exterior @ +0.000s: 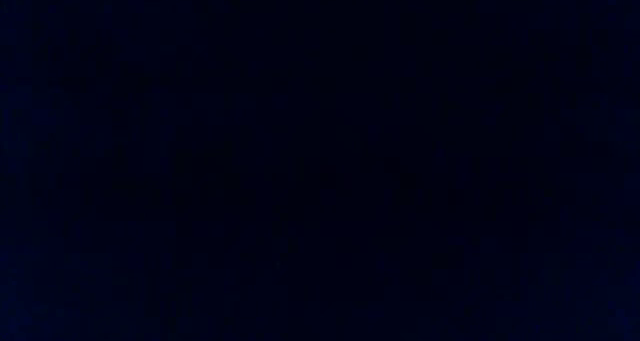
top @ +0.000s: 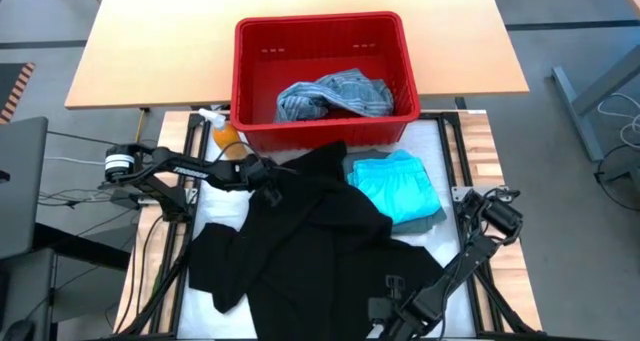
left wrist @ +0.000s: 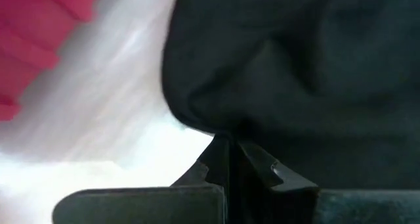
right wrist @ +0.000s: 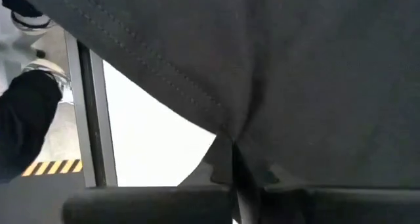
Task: Fold Laundry from Bin
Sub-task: Fold the black shirt
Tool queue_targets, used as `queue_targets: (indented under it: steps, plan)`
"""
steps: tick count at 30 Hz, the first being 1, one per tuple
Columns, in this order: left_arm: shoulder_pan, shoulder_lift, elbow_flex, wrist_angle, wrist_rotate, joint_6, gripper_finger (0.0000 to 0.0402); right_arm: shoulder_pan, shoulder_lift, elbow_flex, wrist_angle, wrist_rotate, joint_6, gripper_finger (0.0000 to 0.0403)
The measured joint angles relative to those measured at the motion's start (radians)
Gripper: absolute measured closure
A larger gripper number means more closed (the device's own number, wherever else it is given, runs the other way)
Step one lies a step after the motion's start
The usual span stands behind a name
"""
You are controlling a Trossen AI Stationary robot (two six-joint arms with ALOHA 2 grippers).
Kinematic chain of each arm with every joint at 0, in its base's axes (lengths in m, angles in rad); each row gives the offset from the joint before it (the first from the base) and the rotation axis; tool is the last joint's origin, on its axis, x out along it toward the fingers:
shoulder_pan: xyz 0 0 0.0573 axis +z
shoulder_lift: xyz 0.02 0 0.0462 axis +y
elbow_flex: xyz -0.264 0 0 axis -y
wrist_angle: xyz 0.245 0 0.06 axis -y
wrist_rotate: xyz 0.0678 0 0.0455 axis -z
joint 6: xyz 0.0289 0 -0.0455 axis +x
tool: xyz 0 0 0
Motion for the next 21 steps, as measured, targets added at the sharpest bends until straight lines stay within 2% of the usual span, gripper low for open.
queue_targets:
  steps: [2, 6, 15, 21]
  plan:
    - [0.0, -0.014, -0.001, 0.005, 0.044, 0.007, 0.0401, 0.0, -0.03, -0.003, -0.014, 0.003, 0.003, 0.0385]
    - [-0.003, -0.113, -0.008, 0.01, 0.152, 0.009, 0.0401, 0.002, -0.102, -0.013, -0.066, 0.037, 0.024, 0.0374]
    - [0.017, -0.492, 0.006, 0.042, 0.347, 0.019, 0.0401, 0.032, -0.305, -0.008, -0.195, 0.071, 0.042, 0.0386]
    - [0.049, -0.731, 0.01, 0.037, 0.411, -0.036, 0.0401, 0.063, -0.405, -0.007, -0.346, 0.097, -0.029, 0.0386]
